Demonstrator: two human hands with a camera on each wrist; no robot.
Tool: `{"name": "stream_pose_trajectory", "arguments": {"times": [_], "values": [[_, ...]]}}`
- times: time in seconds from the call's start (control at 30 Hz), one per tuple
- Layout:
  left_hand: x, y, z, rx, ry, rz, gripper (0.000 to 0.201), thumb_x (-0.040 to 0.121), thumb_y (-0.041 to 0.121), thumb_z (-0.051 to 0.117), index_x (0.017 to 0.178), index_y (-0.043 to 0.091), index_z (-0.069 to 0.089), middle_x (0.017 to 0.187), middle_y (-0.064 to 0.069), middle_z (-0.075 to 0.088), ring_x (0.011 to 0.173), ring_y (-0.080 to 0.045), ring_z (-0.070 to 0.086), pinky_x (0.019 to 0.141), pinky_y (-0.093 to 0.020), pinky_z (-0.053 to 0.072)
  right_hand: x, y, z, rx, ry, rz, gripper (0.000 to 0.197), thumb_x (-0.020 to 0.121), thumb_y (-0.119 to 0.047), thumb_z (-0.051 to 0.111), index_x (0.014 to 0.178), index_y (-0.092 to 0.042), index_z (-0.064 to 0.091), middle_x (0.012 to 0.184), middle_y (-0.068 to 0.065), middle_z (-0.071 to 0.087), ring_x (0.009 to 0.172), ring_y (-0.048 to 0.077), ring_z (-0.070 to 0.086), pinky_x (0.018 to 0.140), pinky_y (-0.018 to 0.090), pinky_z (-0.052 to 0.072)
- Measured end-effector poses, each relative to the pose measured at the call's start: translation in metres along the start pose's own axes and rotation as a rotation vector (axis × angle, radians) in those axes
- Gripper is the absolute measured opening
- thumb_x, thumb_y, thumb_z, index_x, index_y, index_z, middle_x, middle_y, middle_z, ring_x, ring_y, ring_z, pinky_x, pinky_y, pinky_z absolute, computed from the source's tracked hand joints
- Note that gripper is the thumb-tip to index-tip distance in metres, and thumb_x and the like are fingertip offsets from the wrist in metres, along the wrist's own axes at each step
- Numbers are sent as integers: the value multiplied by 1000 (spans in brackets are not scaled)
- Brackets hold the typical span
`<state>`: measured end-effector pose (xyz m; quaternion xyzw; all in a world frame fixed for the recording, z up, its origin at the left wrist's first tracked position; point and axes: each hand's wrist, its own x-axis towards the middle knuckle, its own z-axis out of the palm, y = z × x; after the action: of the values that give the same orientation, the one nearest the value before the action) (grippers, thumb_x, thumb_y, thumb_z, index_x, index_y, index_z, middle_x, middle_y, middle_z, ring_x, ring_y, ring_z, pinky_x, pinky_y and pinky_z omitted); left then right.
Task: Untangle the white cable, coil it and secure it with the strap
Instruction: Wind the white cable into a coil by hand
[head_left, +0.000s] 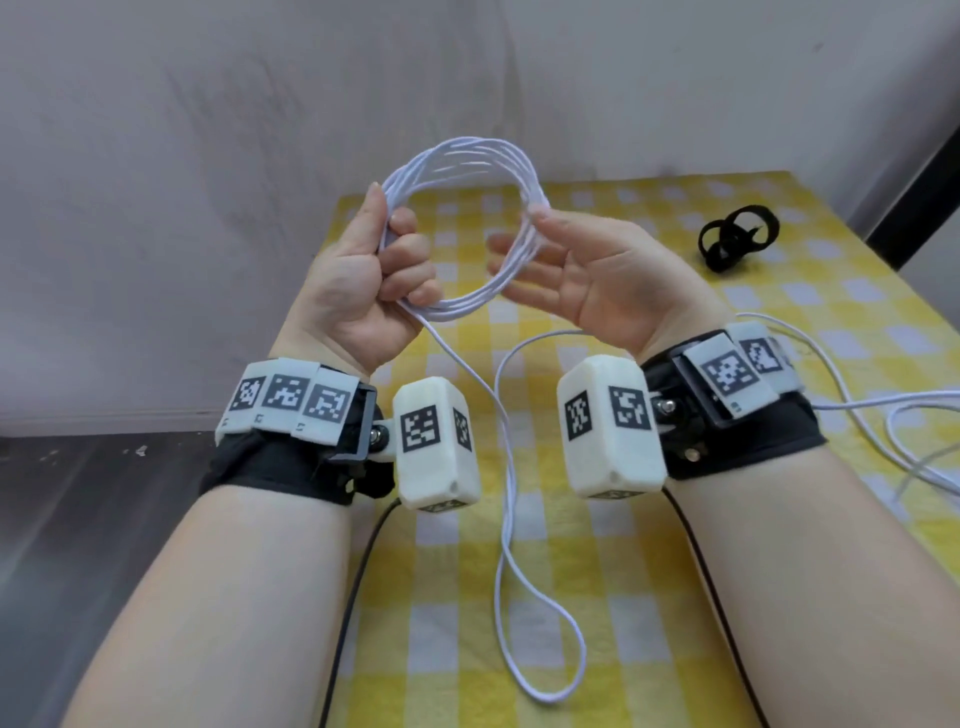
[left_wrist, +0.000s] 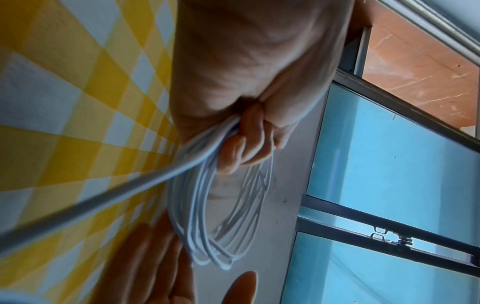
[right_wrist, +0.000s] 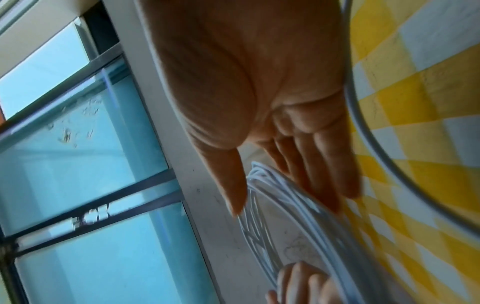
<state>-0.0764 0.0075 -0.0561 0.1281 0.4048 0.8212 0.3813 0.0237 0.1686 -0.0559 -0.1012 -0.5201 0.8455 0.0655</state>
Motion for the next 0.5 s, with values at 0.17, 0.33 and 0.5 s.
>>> {"name": "stream_pose_trajectory", "arguments": {"times": [0.17,0.33,0.5], "values": [[-2,2,-5,-95,86,61,42,99,47,30,68,20,40,41,10,25,30,-5,20,39,-15,24,-3,8,10,-503,-208,154,23,91,-28,58,106,-11,63,103,9,72,91,22,69,85,33,53],[-3,-1,-5,-124,61,16,43,99,46,30,68,20,41,40,9,25,29,-5,22,38,-14,26,-2,14,16,-438,-149,114,18,97,-24,49,103,-14,62,100,5,72,93,22,68,91,37,51],[-6,1,-12,119,-8,-128,38,99,45,32,72,20,43,42,12,23,29,-2,16,34,-14,23,-3,5,9,-95,11,14,11,92,-17,54,90,-8,60,68,4,68,68,20,69,74,34,57]]}}
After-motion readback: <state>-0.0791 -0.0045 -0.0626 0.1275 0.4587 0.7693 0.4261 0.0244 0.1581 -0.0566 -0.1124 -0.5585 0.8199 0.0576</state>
